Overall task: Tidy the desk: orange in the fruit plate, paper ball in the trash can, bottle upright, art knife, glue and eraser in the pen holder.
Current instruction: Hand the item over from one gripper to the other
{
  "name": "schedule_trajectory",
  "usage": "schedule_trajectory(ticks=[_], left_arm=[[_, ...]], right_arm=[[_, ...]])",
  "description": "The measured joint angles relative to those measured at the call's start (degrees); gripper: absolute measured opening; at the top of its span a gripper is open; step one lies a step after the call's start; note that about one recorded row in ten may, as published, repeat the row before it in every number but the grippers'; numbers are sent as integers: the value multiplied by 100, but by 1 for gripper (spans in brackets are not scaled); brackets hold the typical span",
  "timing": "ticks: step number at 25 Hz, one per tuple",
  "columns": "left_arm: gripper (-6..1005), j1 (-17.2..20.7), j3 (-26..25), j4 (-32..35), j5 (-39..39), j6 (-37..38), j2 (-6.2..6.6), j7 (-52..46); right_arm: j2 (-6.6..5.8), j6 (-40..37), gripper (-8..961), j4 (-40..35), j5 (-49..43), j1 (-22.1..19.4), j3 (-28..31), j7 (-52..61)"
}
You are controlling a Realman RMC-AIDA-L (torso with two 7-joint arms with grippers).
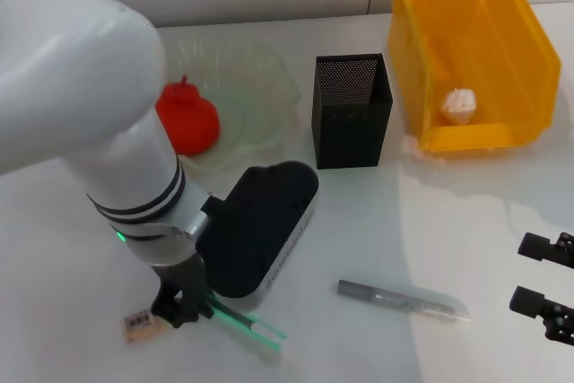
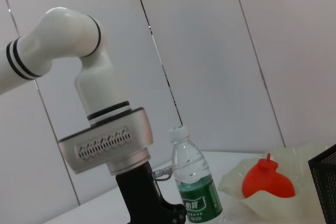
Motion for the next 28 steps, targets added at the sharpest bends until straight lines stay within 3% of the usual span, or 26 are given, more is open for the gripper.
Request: schedule_trajectory(ticks=[4,5,6,7,10,13,18,21,28], left_arm=[[184,10,-460,50,-422,147,4,103],[184,11,-615,38,-569,193,8,155],[184,37,-987,25,-974,278,19,258],[184,37,-987,25,-974,278,19,258],[183,164,-1675,-14,-1670,302,32,370],[183,432,-2455,-371,-2750,228,37,696],[183,833,-2675,-685,-3610,-69,28,906],[184,1312,-2531,-741,-4458,-533,23,1124],[189,1661,-2477,-961,-5088,-699,26,1495]], right_arm=[[0,-275,630,0,119,-26,315,-7],[0,-388,629,0,154,-29,476,-23],[-5,-719,629,-1,207,-27,1026,-48],[-5,-719,629,-1,207,-27,1026,-48],[-14,-991,627,-1,400,-39,1528,-47],[-20,-995,626,75,719,-91,1499,-44],[-75,-986,624,275,798,18,1075,-128],[-70,-965,623,322,761,192,487,-514],[-39,-948,620,608,744,607,245,-796]])
